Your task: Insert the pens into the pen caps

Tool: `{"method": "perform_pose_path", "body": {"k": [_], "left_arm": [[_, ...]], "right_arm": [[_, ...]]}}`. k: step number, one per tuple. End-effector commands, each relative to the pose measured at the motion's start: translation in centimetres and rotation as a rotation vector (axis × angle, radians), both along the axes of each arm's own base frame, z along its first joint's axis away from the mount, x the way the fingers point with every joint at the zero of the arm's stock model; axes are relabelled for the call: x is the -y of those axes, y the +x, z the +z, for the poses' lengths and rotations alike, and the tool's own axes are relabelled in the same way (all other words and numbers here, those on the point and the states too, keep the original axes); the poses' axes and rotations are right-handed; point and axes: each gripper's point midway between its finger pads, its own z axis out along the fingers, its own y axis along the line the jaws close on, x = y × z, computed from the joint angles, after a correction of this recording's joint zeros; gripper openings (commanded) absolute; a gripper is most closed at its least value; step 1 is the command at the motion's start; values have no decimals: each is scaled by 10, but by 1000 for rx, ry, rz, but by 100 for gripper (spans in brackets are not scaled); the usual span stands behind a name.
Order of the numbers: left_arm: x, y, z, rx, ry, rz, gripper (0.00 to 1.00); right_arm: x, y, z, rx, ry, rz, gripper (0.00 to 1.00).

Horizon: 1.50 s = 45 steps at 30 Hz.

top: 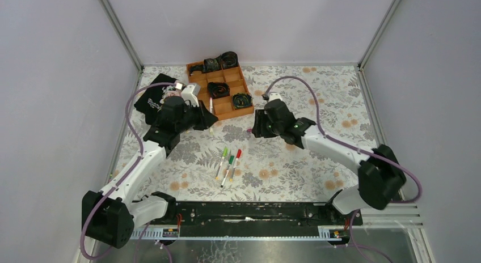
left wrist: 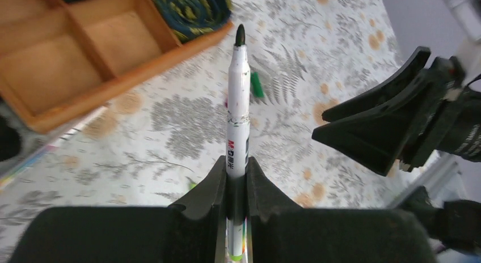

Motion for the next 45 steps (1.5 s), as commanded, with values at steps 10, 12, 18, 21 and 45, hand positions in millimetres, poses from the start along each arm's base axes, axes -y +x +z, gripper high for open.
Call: {"method": "perform_pose_path", "body": {"k": [10,12,18,21,45], "left_arm": [[-55,32,30,217,186,174,0],[-56,32,32,225,190,177,0],[-55,31,28,210,194,162,0],[-51,30,27,206,184,146,0],[-52,28,32,220,178,150,0]], "right_arm": [[-33,53,-50,-80,-293,152,55],[-38,54,-60,-117,-278,131,59],[-45,52,-81,-200,-247,77,65],[-46,53,-90,-222,-248,59,65],[-27,93,-127,-176,-489,-31,65]]}}
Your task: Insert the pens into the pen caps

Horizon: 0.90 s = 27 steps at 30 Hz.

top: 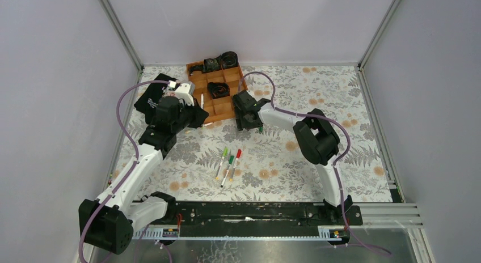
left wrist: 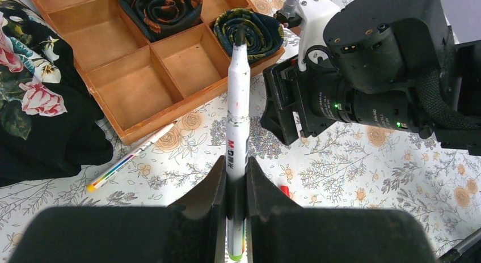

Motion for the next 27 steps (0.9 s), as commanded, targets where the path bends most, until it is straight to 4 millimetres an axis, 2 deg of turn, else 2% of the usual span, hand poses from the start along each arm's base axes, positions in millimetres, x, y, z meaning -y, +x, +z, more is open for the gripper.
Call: {"method": "perform_pose_path", "body": {"k": [1,4,9,15,18,21,24,27], "left_arm": [[-3,4,20,66,2,4,0],[-3,4,21,66,1,2,0],[-3,3,23,74,2,4,0],[-2,1,25,77,-6,-3,0],[2,-2,25,71,-30,-18,0],[12,-7,23,58,-93,-49,0],[21,-12,19,36,-135,-78,0],[28,-17,18,33,-139,-103,0]], "right_arm": [[22,11,-1,34,-125,-46,64],[27,10,-10,15,-147,-53,60],[18,11,-13,-5,-117,-44,46],[20,7,-24,-31,-128,-44,32],[22,2,-27,-50,-137,-34,15],[22,0,-19,-46,-124,-30,1],[25,-9,-6,-44,-99,-21,0],[23,-20,22,-28,-20,-12,0]]}}
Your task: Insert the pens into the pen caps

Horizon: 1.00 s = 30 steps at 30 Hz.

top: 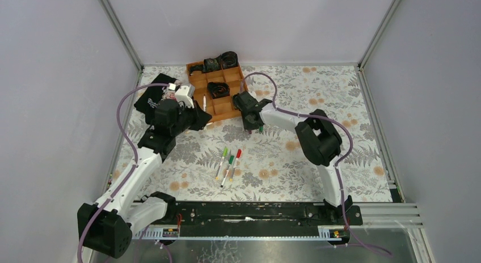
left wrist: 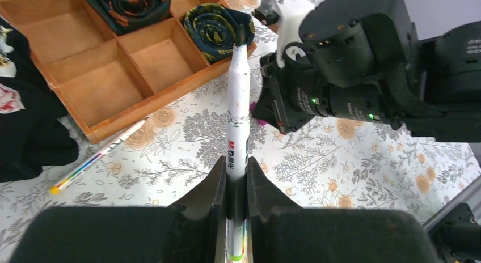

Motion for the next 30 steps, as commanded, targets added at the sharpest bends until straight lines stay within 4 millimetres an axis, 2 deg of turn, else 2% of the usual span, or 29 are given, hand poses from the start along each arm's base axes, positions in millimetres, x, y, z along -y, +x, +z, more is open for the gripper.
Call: {"method": "perform_pose_path", "body": {"k": [1,5,6,14,18,21,23,30], "left_arm": [[17,-7,11,37,-62,-61,0],[32,-14,17,47,-101,-127,0],[37,-17,18,45,-116,-148,0],[70,-49,35,97,-216,-351,0],[79,-61,42,123,-247,-427,0],[83,-66,44,126,-260,-456,0],[85,-67,42,119,-262,-466,0],[88,-67,40,107,-263,-477,0]], "right_arm": [[12,-29,34,-36,64,18,0],[0,-38,92,37,242,40,0],[-4,-41,115,74,305,46,0],[-23,-52,248,351,727,98,0],[-32,-57,303,461,912,140,0],[-40,-61,333,514,1023,190,0],[-45,-64,344,529,1061,222,0],[-54,-69,352,534,1110,272,0]]}}
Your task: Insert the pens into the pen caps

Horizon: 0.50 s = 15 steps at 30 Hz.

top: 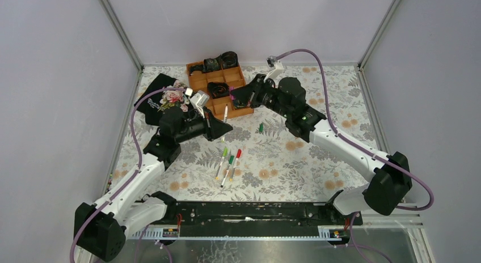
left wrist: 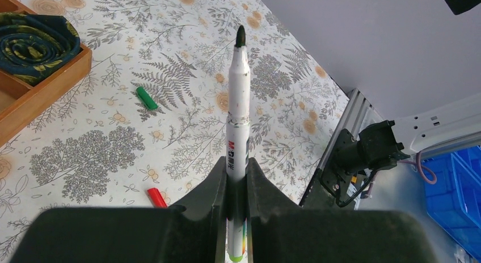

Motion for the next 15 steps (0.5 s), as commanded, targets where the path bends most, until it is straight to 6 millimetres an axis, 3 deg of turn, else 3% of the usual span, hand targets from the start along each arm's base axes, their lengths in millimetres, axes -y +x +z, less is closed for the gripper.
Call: {"method": "perform_pose_path", "body": {"k": [1,15], "left_arm": [[6,-1,13,53,-38,-38,0],[8,0,12,51,-41,-41,0]], "right_arm": [[-11,-7,32,80,98,67,0],[-24,-7,20,66,76,115,0]]}}
